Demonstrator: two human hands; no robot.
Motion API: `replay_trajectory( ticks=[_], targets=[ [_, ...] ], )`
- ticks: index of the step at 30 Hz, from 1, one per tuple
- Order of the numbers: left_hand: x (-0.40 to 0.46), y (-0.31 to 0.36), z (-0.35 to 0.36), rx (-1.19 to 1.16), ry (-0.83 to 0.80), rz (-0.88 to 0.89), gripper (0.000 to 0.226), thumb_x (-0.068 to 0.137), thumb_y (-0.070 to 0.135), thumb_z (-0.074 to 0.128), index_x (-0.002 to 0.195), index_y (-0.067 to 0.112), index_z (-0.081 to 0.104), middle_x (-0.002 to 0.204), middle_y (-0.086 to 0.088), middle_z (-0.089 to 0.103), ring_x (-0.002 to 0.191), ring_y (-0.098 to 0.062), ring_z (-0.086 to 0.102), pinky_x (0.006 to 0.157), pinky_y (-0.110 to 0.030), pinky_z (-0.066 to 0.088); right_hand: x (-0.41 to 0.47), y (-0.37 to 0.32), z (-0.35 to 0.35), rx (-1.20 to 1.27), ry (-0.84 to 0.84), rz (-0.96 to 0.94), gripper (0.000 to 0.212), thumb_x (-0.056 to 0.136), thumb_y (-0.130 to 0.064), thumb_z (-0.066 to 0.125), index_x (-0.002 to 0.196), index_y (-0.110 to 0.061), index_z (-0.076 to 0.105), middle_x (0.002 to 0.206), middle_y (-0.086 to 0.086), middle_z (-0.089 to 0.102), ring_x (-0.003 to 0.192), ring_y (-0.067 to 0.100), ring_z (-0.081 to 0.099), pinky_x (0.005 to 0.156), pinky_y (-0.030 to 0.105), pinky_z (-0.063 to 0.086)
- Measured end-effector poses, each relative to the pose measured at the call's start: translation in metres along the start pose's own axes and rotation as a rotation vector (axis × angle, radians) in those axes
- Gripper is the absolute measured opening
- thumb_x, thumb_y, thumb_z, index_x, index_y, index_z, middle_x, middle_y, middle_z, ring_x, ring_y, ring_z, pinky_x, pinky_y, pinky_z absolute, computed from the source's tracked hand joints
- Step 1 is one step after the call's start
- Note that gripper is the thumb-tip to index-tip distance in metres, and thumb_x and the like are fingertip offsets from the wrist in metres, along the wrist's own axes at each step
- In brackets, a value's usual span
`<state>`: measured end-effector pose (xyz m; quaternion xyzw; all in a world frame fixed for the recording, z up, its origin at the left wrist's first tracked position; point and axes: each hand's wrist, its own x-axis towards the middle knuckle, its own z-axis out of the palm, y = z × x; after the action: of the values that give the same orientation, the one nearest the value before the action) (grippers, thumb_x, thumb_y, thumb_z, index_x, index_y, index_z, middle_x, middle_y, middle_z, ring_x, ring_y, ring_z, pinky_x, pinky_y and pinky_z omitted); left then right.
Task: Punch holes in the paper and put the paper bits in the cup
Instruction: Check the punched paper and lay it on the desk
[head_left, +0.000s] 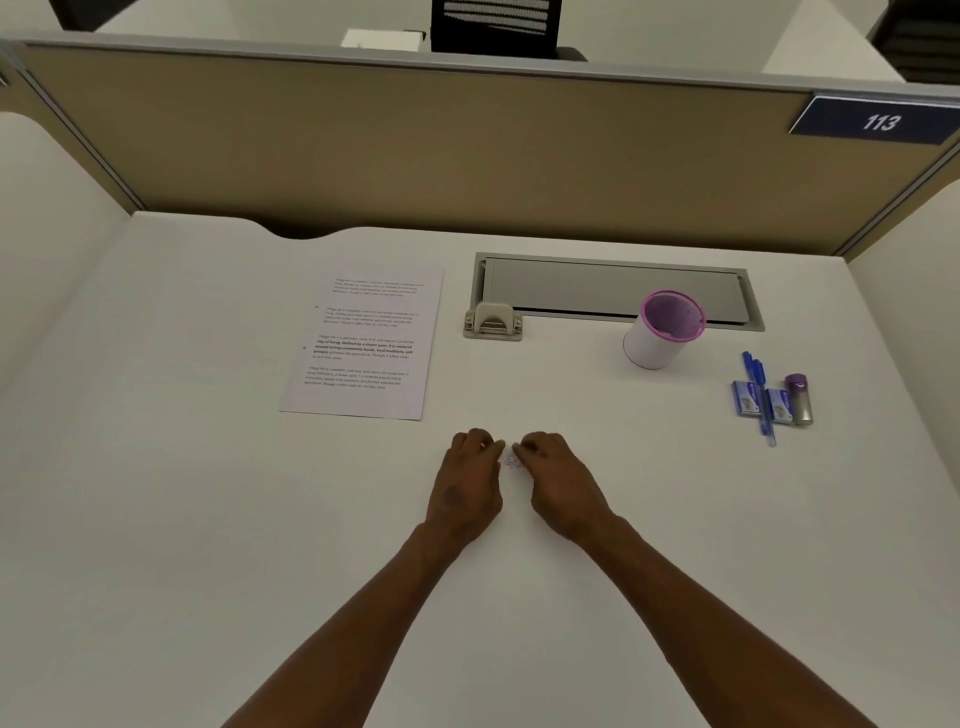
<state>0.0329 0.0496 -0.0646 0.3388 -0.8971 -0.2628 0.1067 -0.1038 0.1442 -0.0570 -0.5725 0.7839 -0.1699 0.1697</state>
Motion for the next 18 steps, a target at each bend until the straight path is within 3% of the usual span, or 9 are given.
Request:
replay_trajectory(
  ticks=[3, 6, 11, 13, 18],
  targets=[
    [-0.002, -0.004, -0.002, -0.083, 0.008, -0.028, 0.035, 0.097, 0.017, 0.057, 0.130, 0.005, 0.061, 0.123, -0.007, 0.057, 0.114, -0.022, 0.051, 0.092, -0.028, 0.047, -0.008, 0.007, -0.006, 0.077, 0.078, 0.142, 0.045, 0.093, -0.014, 0.055, 0.138, -0.007, 0.051, 0.132, 0.009, 0.055, 0.122, 0.025, 0.050, 0.102, 0.031, 0.042],
    [0.002, -0.007, -0.005, -0.100, -0.066, -0.052, 0.038, 0.097, 0.021, 0.059, 0.131, 0.006, 0.061, 0.124, -0.006, 0.055, 0.115, -0.020, 0.049, 0.091, -0.023, 0.042, -0.007, 0.005, -0.010, 0.047, -0.019, 0.187, 0.052, 0.090, -0.029, 0.062, 0.137, -0.008, 0.051, 0.132, 0.006, 0.052, 0.122, 0.023, 0.049, 0.100, 0.033, 0.044],
    [0.019, 0.000, -0.008, -0.090, -0.105, -0.088, 0.016, 0.093, 0.011, 0.061, 0.101, 0.006, 0.074, 0.100, -0.007, 0.062, 0.093, -0.024, 0.059, 0.075, -0.026, 0.043, 0.011, -0.019, -0.003, 0.033, -0.023, 0.171, 0.020, 0.092, -0.020, 0.058, 0.108, -0.012, 0.067, 0.108, 0.004, 0.058, 0.095, 0.020, 0.058, 0.080, 0.031, 0.049],
    [0.021, 0.005, -0.008, -0.075, -0.119, -0.093, 0.017, 0.091, 0.006, 0.058, 0.090, 0.007, 0.075, 0.092, -0.008, 0.062, 0.086, -0.024, 0.060, 0.073, -0.033, 0.048, 0.017, -0.024, 0.001, 0.025, -0.023, 0.177, 0.016, 0.092, -0.016, 0.055, 0.097, -0.014, 0.070, 0.099, 0.003, 0.058, 0.087, 0.020, 0.059, 0.073, 0.029, 0.049],
    [0.022, 0.007, -0.007, -0.034, -0.123, -0.130, 0.025, 0.096, 0.015, 0.053, 0.096, 0.016, 0.078, 0.098, -0.004, 0.068, 0.090, -0.018, 0.062, 0.081, -0.028, 0.048, 0.022, -0.024, 0.002, -0.026, -0.050, 0.218, 0.019, 0.091, -0.011, 0.054, 0.091, -0.015, 0.073, 0.093, 0.002, 0.064, 0.083, 0.020, 0.063, 0.073, 0.028, 0.049]
  ],
)
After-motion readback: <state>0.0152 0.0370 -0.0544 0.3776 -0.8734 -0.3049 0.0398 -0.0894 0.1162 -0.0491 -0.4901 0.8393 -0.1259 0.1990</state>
